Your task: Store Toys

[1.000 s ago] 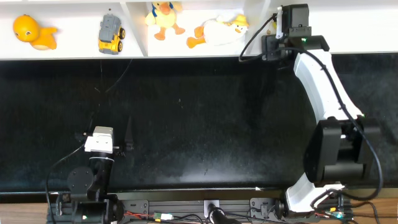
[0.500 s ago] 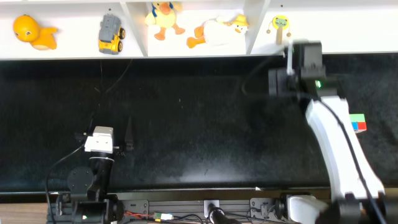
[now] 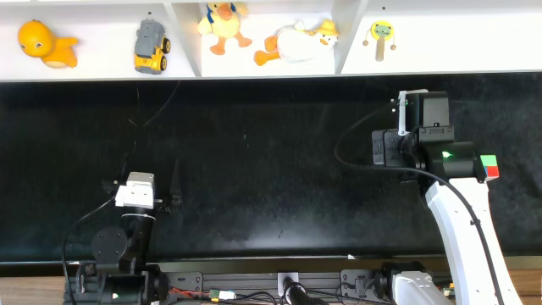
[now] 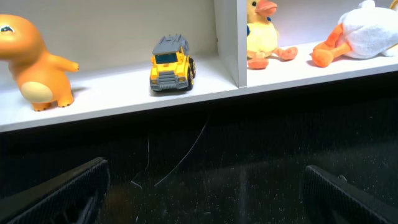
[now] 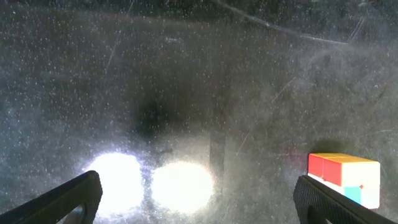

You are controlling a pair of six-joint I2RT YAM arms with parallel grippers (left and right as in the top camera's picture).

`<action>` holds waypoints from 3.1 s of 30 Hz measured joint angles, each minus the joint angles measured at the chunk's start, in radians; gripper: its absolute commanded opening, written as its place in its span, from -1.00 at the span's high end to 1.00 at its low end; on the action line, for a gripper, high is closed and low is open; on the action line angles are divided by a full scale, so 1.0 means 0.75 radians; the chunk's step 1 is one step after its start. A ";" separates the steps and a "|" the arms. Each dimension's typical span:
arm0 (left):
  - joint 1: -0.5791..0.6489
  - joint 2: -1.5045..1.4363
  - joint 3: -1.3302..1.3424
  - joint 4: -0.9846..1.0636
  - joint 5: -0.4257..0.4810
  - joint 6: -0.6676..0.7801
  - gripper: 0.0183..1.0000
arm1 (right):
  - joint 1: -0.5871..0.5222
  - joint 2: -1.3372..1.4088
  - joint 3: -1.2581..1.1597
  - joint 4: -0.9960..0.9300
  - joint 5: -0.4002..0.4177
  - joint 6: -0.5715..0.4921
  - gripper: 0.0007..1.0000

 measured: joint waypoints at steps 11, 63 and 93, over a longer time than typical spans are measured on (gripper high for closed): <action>0.000 0.000 0.000 -0.001 0.000 0.000 -1.00 | -0.195 0.009 -0.006 0.130 -0.136 -0.014 -0.99; 0.000 0.000 0.000 0.000 0.000 0.000 -1.00 | -1.321 0.510 -0.007 0.226 -0.789 -1.040 -1.00; 0.000 0.000 0.000 0.000 0.000 0.000 -1.00 | -1.267 0.557 -0.007 0.256 -0.708 -1.008 -0.50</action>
